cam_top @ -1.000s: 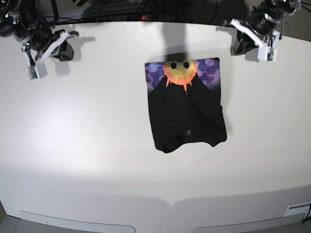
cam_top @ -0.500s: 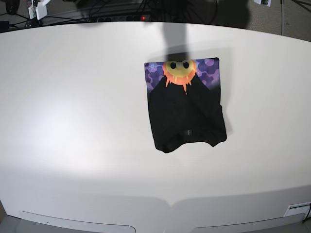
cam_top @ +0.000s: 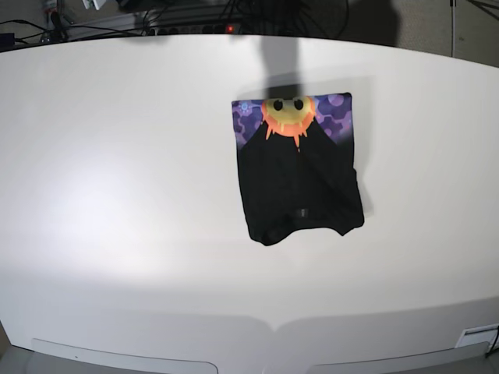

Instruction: Fold the T-shirt properly

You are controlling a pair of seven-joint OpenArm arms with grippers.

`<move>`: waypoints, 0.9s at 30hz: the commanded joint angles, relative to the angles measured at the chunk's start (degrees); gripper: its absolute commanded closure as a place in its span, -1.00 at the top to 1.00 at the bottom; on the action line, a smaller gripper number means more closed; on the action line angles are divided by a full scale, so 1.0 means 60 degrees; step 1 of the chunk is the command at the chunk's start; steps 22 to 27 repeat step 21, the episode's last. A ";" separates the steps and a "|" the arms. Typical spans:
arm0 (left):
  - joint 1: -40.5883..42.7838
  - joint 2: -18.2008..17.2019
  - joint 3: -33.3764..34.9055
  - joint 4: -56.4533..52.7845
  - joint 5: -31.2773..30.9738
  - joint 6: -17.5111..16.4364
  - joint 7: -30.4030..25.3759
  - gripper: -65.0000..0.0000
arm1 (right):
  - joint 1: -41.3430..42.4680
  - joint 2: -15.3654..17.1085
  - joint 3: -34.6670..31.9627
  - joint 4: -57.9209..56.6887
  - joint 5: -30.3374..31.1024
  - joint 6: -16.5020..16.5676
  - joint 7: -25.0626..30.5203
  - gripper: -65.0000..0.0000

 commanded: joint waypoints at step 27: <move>-0.3228 0.1100 -0.0018 -0.3748 0.0761 -0.0765 -0.1293 -1.00 | 0.3534 0.0124 -0.5858 -0.4557 -0.1413 -0.2554 0.2863 -1.00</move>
